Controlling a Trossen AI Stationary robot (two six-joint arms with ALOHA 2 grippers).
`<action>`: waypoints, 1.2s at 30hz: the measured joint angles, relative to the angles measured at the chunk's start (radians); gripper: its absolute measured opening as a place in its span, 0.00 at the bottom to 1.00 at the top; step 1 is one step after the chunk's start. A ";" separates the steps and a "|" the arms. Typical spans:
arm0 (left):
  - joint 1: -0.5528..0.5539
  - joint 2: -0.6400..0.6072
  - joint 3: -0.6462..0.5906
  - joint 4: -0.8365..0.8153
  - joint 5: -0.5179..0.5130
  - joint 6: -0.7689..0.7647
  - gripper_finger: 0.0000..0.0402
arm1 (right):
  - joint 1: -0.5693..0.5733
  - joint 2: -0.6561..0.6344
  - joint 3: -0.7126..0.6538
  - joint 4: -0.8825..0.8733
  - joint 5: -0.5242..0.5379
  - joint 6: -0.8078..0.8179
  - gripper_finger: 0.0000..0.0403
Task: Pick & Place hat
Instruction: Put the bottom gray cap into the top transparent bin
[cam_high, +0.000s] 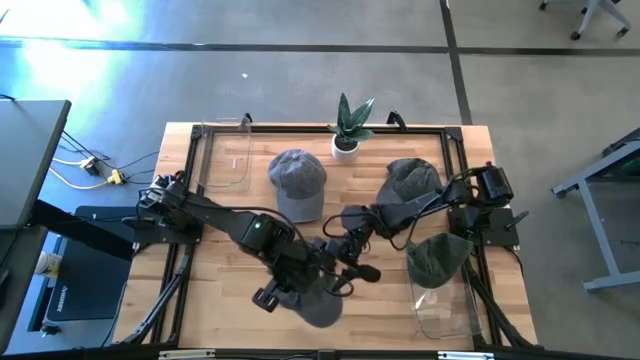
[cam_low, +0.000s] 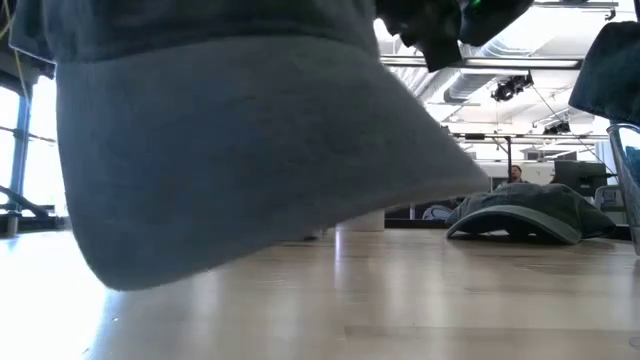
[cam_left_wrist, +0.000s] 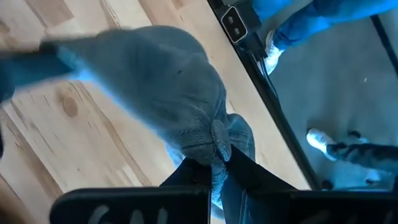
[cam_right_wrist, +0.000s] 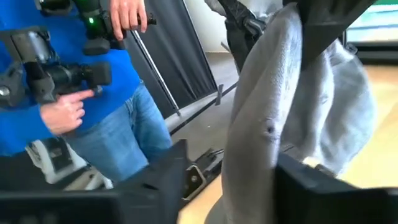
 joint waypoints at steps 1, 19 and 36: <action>0.000 0.000 0.000 0.001 0.001 -0.017 0.00 | 0.007 -0.001 0.000 0.001 0.003 0.026 0.31; 0.149 0.000 0.000 0.237 0.026 -0.166 0.30 | 0.060 -0.451 0.000 -0.649 0.179 0.149 0.01; 0.268 0.035 -0.003 0.826 0.492 -0.122 0.65 | 0.064 -0.794 0.000 -0.705 0.436 0.355 0.00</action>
